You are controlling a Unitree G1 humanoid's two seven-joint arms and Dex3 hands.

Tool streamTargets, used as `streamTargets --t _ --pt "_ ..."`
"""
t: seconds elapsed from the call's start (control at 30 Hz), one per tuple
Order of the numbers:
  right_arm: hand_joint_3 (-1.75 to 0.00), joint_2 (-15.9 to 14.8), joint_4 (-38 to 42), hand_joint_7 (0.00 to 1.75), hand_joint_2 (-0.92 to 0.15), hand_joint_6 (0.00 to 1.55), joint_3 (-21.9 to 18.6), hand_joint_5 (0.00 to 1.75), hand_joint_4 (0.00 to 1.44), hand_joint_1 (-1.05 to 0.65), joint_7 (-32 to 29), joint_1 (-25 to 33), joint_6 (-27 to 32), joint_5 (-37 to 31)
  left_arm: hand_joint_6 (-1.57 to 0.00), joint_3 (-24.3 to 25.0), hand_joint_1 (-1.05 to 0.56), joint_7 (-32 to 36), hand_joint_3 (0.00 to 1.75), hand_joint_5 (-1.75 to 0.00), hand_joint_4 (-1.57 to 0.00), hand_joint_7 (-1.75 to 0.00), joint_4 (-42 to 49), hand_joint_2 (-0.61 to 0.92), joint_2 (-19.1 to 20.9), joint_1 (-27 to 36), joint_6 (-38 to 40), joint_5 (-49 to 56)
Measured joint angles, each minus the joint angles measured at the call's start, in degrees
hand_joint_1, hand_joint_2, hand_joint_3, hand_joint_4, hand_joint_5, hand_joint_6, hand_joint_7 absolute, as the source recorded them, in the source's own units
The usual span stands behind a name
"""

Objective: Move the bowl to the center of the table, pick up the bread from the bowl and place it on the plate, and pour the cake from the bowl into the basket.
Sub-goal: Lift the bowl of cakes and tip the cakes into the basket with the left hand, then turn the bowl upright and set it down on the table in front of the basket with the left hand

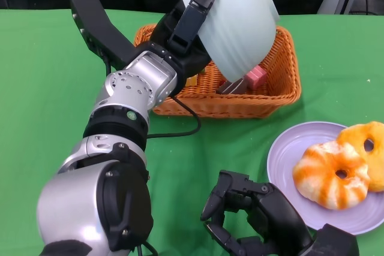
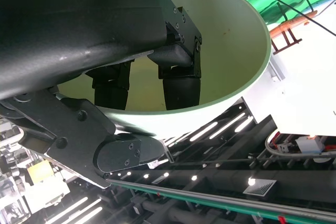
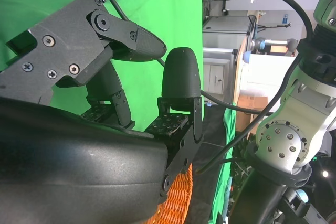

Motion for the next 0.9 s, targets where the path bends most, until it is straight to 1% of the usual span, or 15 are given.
streamTargets --t 0.1,0.27,0.4,0.5,0.57,0.6,0.7,0.77,0.87,0.9 --pt "-1.00 -0.01 0.00 1.43 -0.49 0.63 0.00 1.71 0.73 -0.29 0.10 0.00 0.01 0.02 -0.60 -0.14 -0.15 0.00 0.81 -1.75 -0.70 -1.66 -0.01 0.82 0.05 0.00 0.07 0.01" --pt "-0.99 -0.07 0.05 1.43 -0.50 0.63 0.00 1.70 0.72 -0.30 0.11 0.00 0.01 0.01 -0.64 -1.00 -0.15 -0.04 0.80 -1.72 -0.71 -1.61 -0.07 0.82 0.11 0.01 -0.08 0.19" --pt "-0.98 -0.11 0.33 1.42 -0.51 0.63 -0.02 1.70 0.72 -0.30 0.09 -0.04 -0.08 -0.03 -0.65 -4.33 -0.14 -2.29 0.85 -1.71 -0.70 -1.59 -1.41 0.81 0.10 0.08 -2.45 3.03" --pt "-0.97 -0.11 0.74 1.41 -0.51 0.63 -0.03 1.69 0.72 -0.31 0.09 -0.08 -0.21 -0.02 -0.69 -6.57 -0.13 -4.62 0.86 -1.67 -0.73 -1.56 -2.34 0.82 0.10 0.16 -5.18 5.13" --pt "-0.96 -0.11 0.87 1.41 -0.51 0.63 -0.03 1.69 0.73 -0.31 0.08 -0.09 -0.21 -0.03 -0.73 -8.81 -0.13 -6.60 0.90 -1.66 -0.76 -1.53 -3.06 0.81 0.03 0.68 -8.34 7.41" --pt "-0.96 -0.11 0.90 1.41 -0.51 0.64 -0.03 1.69 0.73 -0.30 0.08 -0.09 -0.22 -0.03 -0.74 -9.78 -0.13 -7.56 0.92 -1.66 -0.76 -1.52 -3.51 0.79 0.01 0.97 -9.80 8.23" --pt "-0.96 -0.09 1.24 1.42 -0.51 0.64 -0.04 1.69 0.74 -0.30 0.08 -0.11 -0.29 0.03 -0.83 -13.08 -0.13 -10.31 1.10 -1.58 -0.82 -1.42 -4.14 0.65 0.22 1.64 -14.50 11.80" --pt "-0.96 -0.09 1.28 1.42 -0.51 0.64 -0.04 1.70 0.73 -0.29 0.11 -0.11 -0.29 0.13 -0.88 -15.14 -0.11 -11.29 1.16 -1.53 -0.87 -1.38 -4.47 0.59 0.48 2.02 -17.17 14.35" --pt "-0.97 -0.08 1.32 1.42 -0.51 0.64 -0.05 1.70 0.73 -0.29 0.16 -0.14 -0.29 0.16 -0.90 -17.90 -0.10 -12.08 1.20 -1.53 -0.90 -1.36 -5.53 0.54 0.82 3.03 -21.43 17.94" --pt "-0.98 -0.08 1.35 1.42 -0.51 0.64 -0.05 1.70 0.73 -0.28 0.19 -0.15 -0.31 0.18 -0.88 -19.07 -0.10 -12.20 1.22 -1.57 -0.88 -1.36 -5.84 0.52 1.16 3.42 -23.33 19.38"
